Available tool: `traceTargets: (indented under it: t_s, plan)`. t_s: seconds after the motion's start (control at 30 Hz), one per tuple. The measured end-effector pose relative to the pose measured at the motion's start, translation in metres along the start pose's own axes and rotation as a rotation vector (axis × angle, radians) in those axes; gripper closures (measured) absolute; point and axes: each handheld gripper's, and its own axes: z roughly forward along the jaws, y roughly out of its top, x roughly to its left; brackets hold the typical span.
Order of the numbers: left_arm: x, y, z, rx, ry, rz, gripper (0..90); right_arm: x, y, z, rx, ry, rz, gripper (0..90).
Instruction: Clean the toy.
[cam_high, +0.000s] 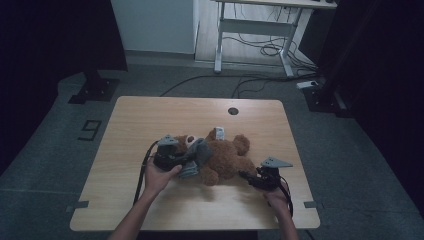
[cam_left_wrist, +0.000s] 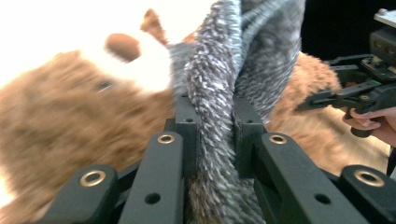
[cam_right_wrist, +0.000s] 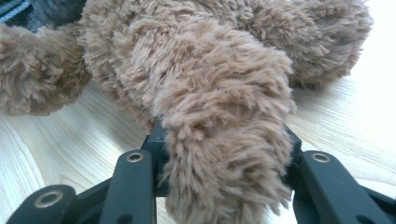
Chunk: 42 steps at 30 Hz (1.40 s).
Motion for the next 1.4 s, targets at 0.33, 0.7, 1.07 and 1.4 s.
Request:
traceTargets:
  t_s: [0.33,0.7,1.07,1.4]
  plan:
    - [0.024,0.003,-0.051,-0.100,0.109,-0.014,76.6,-0.001,-0.001,0.000,0.001,0.006,0.004,55.8]
    - [0.026,0.014,-0.068,-0.133,0.164,-0.003,76.8,-0.002,-0.002,0.001,0.002,0.010,0.013,55.6]
    - [0.030,-0.018,-0.013,-0.011,0.055,-0.063,76.9,-0.004,-0.003,0.001,0.012,0.016,0.016,55.5]
    - [0.041,-0.049,-0.023,0.036,0.041,-0.084,76.7,-0.003,-0.004,0.001,0.029,0.026,0.002,55.3]
